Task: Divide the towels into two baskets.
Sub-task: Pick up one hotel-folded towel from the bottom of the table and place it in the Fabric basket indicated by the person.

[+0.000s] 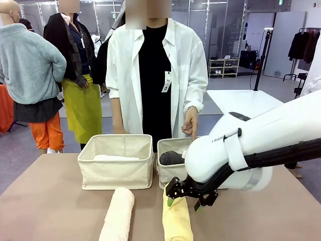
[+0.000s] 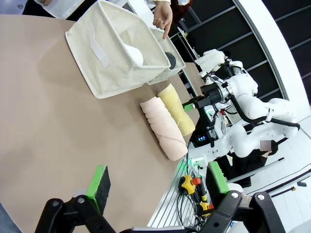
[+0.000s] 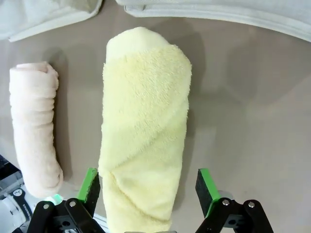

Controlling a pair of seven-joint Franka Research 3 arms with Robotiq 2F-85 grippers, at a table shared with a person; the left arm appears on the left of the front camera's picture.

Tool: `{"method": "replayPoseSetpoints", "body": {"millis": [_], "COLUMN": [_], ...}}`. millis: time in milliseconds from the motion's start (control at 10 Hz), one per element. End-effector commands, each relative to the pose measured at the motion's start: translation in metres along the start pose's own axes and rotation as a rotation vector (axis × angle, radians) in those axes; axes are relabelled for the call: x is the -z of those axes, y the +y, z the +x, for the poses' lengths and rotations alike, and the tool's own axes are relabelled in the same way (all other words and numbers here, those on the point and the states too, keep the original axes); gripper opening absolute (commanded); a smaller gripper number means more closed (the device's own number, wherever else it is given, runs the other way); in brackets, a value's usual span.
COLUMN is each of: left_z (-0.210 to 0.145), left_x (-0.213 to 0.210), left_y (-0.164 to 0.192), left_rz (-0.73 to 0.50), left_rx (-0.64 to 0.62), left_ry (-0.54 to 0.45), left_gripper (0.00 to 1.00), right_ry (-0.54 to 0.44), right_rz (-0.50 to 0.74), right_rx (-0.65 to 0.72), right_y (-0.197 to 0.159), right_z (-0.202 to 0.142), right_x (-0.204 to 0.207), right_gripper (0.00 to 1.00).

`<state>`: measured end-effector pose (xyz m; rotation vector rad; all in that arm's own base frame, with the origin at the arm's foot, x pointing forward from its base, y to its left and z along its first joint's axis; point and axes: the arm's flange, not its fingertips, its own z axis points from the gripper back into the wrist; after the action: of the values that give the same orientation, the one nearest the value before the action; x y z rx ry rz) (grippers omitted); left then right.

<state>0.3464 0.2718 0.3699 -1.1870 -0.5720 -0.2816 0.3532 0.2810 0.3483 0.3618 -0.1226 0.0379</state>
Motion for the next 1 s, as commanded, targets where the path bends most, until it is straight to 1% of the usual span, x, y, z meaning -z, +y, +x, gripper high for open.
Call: {"method": "replayPoseSetpoints", "body": {"millis": [0,100,400,600,700,800,900], "left_z": [-0.004,-0.004,-0.004,-0.004,-0.004,-0.004,-0.004], "left_x": [-0.001,-0.001,-0.001,-0.001,-0.001,-0.001,-0.001], "left_y": [-0.005,-0.005,-0.005,-0.005,-0.005,-0.005,-0.005], "left_rz": [0.004,0.004,0.004,0.004,0.004,0.004,0.004], "left_rx": [0.008,0.008,0.008,0.008,0.008,0.008,0.008], "left_ry": [0.004,0.004,0.004,0.004,0.004,0.004,0.004], "left_gripper": [1.0,1.0,1.0,1.0,1.0,1.0,1.0], "right_ry": [-0.038,-0.032,-0.026,-0.026,-0.025,-0.019,-0.004], "right_rz": [-0.045,-0.036,-0.073,-0.093,-0.103,-0.107,-0.117], "right_rx": [0.029,0.036,0.025,0.003,-0.021,-0.034,-0.039], "right_y": [0.023,0.026,0.04,0.046,0.048,0.047,0.046], "right_z": [0.009,0.011,0.015,0.015,0.016,0.016,0.016], "right_x": [0.014,0.018,0.035,0.044,0.048,0.048,0.048], "right_gripper": [1.0,1.0,1.0,0.95,0.83,0.75,0.63]}}
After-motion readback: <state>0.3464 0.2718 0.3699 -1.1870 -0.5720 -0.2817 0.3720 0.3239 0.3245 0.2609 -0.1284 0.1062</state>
